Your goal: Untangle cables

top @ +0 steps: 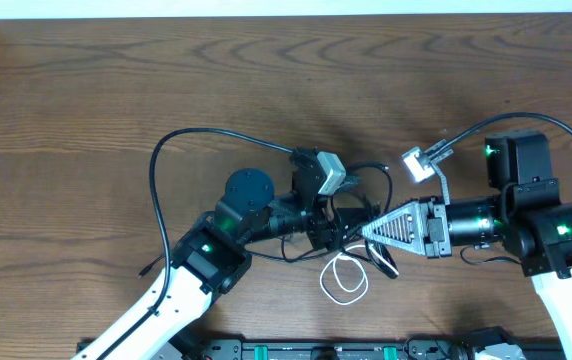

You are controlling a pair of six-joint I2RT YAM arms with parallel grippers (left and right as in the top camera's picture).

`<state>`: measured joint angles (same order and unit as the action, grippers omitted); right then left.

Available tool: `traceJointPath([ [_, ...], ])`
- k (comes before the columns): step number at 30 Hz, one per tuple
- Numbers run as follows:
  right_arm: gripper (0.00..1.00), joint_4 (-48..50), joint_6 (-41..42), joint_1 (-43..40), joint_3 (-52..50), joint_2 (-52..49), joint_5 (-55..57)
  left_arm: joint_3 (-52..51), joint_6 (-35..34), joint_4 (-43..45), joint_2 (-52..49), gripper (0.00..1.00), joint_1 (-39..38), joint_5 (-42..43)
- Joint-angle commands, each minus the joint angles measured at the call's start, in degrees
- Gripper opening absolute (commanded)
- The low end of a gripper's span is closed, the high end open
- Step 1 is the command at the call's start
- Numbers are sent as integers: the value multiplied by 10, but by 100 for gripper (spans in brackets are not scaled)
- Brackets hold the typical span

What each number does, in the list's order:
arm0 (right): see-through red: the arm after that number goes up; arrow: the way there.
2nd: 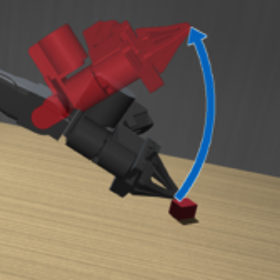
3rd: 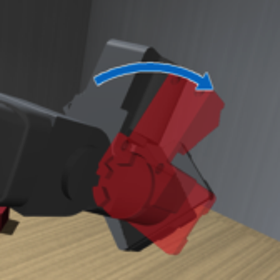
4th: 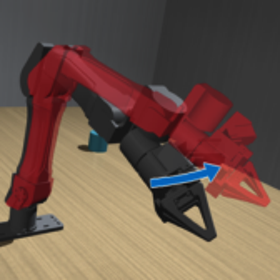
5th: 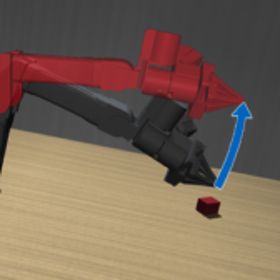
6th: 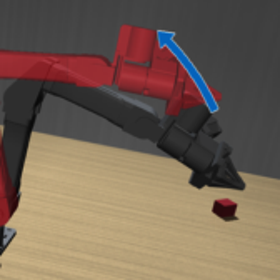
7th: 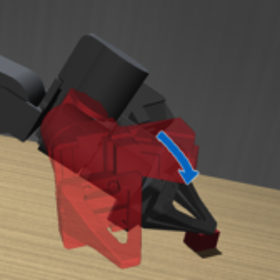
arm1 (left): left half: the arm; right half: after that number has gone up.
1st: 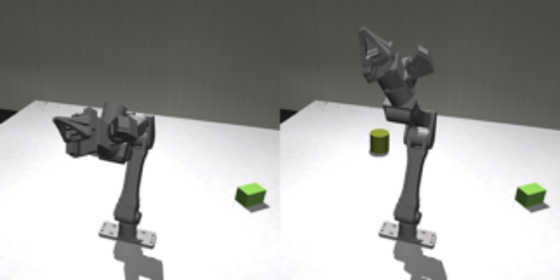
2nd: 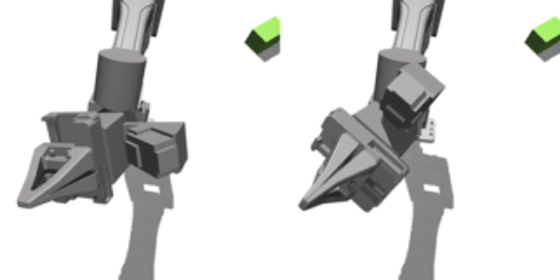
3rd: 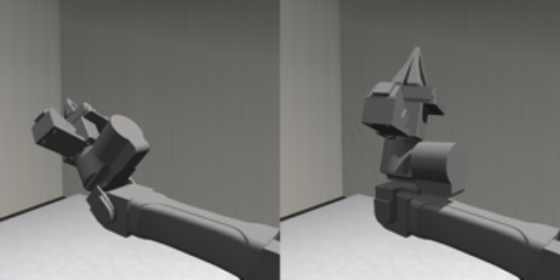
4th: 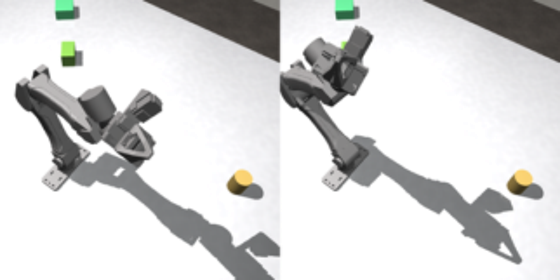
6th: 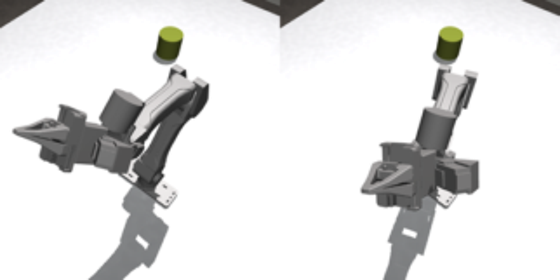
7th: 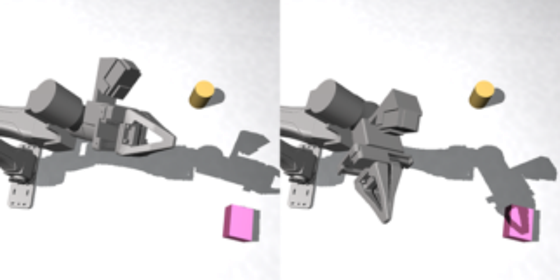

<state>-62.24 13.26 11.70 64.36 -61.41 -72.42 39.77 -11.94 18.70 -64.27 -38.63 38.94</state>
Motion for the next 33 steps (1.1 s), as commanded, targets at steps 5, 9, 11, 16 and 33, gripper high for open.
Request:
traceJointPath([
  [5,1,-4,5,32,5,3,-51,3,-37,37,-30,20,3,-119],
  [9,1,-4,5,35,5,3,-19,3,-65,36,-53,7,3,-166],
  [11,1,-6,11,36,5,3,31,3,-67,31,-60,8,3,-172],
  [16,1,-9,65,34,5,3,231,3,-99,-43,-56,8,12,-274],
  [33,24,-34,24,26,5,3,534,3,-140,-154,-23,7,54,-304],
])
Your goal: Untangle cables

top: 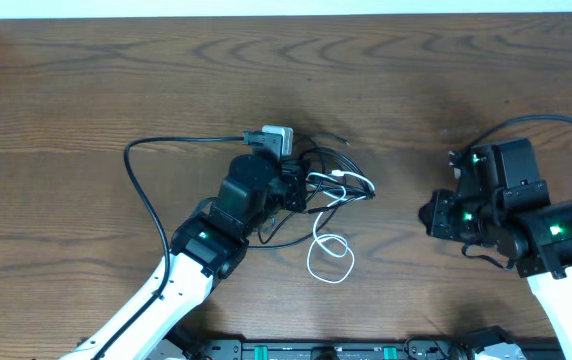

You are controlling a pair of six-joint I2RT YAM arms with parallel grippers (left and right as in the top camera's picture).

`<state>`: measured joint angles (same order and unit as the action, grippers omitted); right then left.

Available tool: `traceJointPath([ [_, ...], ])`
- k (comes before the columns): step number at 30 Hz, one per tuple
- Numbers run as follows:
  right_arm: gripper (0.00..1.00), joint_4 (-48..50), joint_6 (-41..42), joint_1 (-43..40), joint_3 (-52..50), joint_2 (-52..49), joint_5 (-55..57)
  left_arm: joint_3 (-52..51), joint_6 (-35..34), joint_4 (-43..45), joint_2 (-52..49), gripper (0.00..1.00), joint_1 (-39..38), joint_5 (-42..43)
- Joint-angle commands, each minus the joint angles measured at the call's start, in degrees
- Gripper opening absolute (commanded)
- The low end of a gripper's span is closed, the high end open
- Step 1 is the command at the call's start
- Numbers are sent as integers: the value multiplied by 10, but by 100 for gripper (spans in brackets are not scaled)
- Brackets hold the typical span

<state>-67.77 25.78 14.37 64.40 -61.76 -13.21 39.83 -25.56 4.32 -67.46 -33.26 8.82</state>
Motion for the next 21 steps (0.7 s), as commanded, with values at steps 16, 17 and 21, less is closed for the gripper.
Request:
traceJointPath([
  [16,27,145,-240,21,3,-8,-365,2,-7,-17,9,8,0,71],
  [17,27,150,-227,30,3,-13,-365,2,-10,-17,9,7,0,71],
  [21,28,199,-192,86,3,-40,-349,2,-14,-17,9,8,0,71],
])
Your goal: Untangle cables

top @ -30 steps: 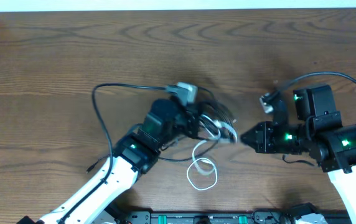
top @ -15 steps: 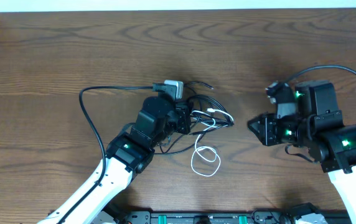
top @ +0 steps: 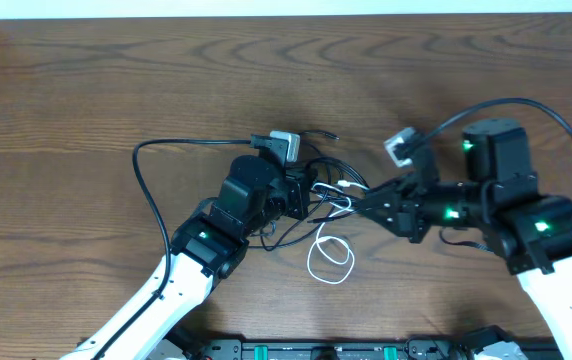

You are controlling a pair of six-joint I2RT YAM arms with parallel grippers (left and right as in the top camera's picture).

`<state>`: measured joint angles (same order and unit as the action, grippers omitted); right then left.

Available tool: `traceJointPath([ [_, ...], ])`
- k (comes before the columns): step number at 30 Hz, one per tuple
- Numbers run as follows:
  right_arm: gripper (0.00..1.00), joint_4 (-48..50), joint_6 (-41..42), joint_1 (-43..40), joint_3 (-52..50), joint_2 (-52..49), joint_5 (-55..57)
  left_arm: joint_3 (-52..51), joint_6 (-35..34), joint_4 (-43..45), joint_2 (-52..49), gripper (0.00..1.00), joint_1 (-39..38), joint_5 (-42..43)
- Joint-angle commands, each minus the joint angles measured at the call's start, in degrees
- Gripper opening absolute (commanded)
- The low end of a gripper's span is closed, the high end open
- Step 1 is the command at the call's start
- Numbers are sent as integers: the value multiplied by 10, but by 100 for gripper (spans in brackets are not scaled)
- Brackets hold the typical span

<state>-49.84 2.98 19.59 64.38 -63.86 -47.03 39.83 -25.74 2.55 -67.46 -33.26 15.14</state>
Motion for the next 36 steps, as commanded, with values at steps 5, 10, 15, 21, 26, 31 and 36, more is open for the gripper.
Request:
traceJointPath([
  [5,23,74,174,120,3,-79,228,2,-25,1,9,8,-1,8],
  [10,17,63,229,141,3,-104,348,2,-25,0,9,8,-1,7],
  [15,22,3,298,141,3,-97,489,2,-29,1,9,7,-1,7],
  [21,27,-79,368,140,3,-96,619,3,-61,5,20,7,0,8],
  [26,28,-57,342,140,5,-77,527,2,-61,2,22,8,0,-2],
  [31,28,-46,345,129,9,-14,443,2,-60,-6,22,7,0,-28],
  [36,29,13,360,116,9,64,400,2,-58,-5,22,8,0,-27],
])
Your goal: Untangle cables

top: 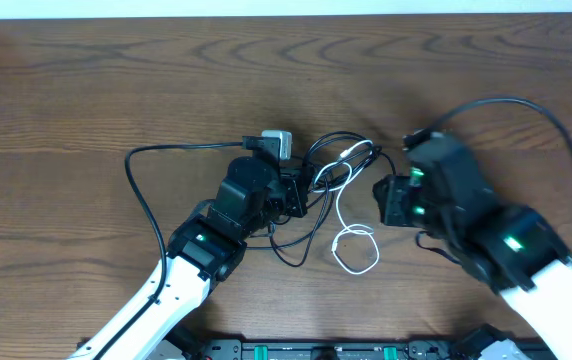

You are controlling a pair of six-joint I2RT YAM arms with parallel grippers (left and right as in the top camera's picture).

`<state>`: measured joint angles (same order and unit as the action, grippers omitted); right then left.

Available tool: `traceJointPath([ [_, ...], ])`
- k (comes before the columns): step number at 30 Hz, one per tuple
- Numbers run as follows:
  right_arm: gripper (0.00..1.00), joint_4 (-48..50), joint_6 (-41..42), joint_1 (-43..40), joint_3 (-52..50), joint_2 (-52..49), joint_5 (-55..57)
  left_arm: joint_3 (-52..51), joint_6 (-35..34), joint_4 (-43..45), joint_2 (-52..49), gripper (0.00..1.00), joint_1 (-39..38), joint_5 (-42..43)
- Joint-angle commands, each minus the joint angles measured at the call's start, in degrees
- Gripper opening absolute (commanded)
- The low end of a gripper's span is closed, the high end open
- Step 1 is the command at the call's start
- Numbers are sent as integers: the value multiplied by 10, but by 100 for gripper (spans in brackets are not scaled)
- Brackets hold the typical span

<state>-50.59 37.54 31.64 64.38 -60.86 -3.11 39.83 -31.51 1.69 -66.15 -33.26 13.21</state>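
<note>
The tangle of thin black cables (328, 158) lies at the middle of the table, with one black loop (288, 252) sagging toward the front. A white cable (339, 205) runs from its plug near the tangle's top down to a small coil (358, 250). My left gripper (304, 195) is shut on the black strands at the tangle's left side. Just right of the white cable is my right gripper (381, 200), pointing left. Its fingers are seen end-on, so whether it grips anything is unclear.
The brown wooden table (116, 70) carries nothing else. The left arm's own black lead (136, 175) loops out to the left, and the right arm's lead (511, 100) arcs above it. A black rail (316, 350) runs along the front edge.
The white cable's coil lies further right than before, and its upper run stands straighter. My right arm has turned and pulled in, its gripper now shorter and further right. The left gripper has hardly moved.
Both grippers met at the tangle right of centre. Then the left gripper and tangle lay further left, with the right arm pulled back. The right gripper then reached in to the white cable. Now it is back a little and the white coil lies further right.
</note>
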Motion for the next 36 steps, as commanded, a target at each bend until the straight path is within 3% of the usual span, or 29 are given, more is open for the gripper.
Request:
traceJointPath([
  [1,31,39,9,-2,9,42,-37,2,-1,4,9,7,0,-8],
  [5,33,90,2,8,7,23,-35,2,-1,5,9,8,-1,-4],
  [12,25,145,3,15,7,-102,-47,2,-1,5,9,7,-1,12],
  [21,30,203,3,15,7,-148,-13,2,-1,5,9,7,-1,12],
  [36,38,194,11,15,7,-180,36,3,-1,5,9,7,-1,14],
])
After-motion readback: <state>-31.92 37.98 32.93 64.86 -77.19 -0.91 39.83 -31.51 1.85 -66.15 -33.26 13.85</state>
